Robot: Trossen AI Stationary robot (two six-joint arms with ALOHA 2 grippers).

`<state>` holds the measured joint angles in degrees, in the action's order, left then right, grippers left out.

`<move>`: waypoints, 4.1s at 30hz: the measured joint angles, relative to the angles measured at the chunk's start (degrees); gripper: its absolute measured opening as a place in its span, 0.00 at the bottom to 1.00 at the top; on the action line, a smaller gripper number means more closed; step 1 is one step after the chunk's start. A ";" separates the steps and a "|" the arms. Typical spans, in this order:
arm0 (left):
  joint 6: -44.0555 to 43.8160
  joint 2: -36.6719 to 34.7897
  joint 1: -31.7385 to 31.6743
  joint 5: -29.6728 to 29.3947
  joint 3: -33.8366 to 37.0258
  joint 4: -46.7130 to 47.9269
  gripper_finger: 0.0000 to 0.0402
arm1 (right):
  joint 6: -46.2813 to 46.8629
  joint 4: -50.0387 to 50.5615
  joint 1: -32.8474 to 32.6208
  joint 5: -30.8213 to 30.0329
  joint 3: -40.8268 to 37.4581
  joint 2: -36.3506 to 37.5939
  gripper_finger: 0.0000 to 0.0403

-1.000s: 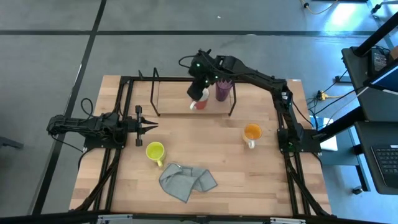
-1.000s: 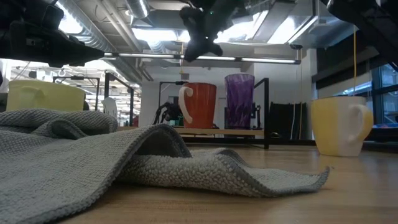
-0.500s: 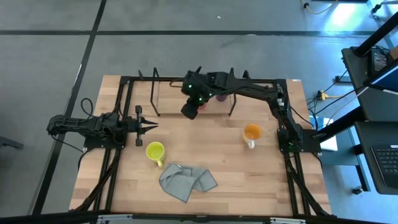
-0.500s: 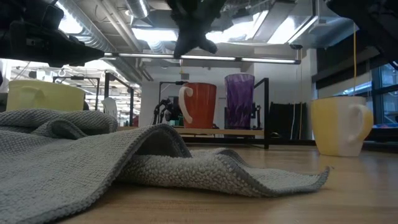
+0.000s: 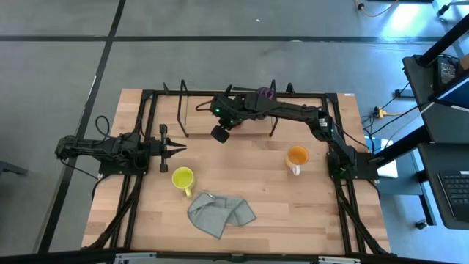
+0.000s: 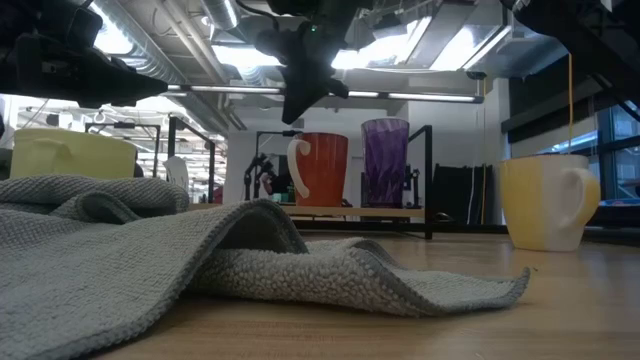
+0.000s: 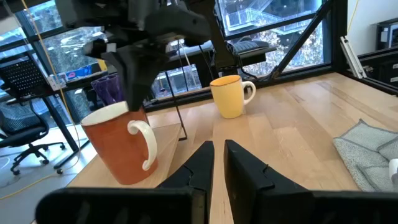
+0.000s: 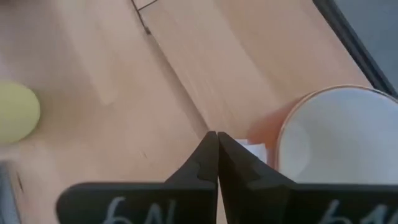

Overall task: Stack small to large cups/mugs on shelf
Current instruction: Put the orange mug on the shelf

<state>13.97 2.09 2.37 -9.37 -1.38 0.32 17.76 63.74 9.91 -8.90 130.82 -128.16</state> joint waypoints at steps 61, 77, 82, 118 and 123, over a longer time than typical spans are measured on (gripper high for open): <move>0.00 0.00 0.00 -0.01 0.01 0.00 0.08 | 1.32 8.91 0.81 -9.09 -5.46 -0.37 0.01; 0.00 0.00 0.01 -0.01 0.00 0.00 0.08 | 2.84 13.71 1.03 -14.79 -5.44 -0.37 0.01; -0.01 0.00 0.01 -0.01 -0.01 0.00 0.08 | 1.73 14.24 1.00 -11.71 -5.42 -0.37 0.01; 0.01 -0.02 0.01 -0.01 0.01 0.00 0.08 | -16.96 -3.18 1.99 5.85 -2.99 2.14 0.01; 0.00 -0.01 0.00 -0.01 0.00 0.00 0.08 | -18.34 -3.74 3.45 6.02 -4.33 2.14 0.01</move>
<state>13.97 2.08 2.37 -9.39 -1.38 0.32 -0.58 60.00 13.36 -2.87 126.50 -126.02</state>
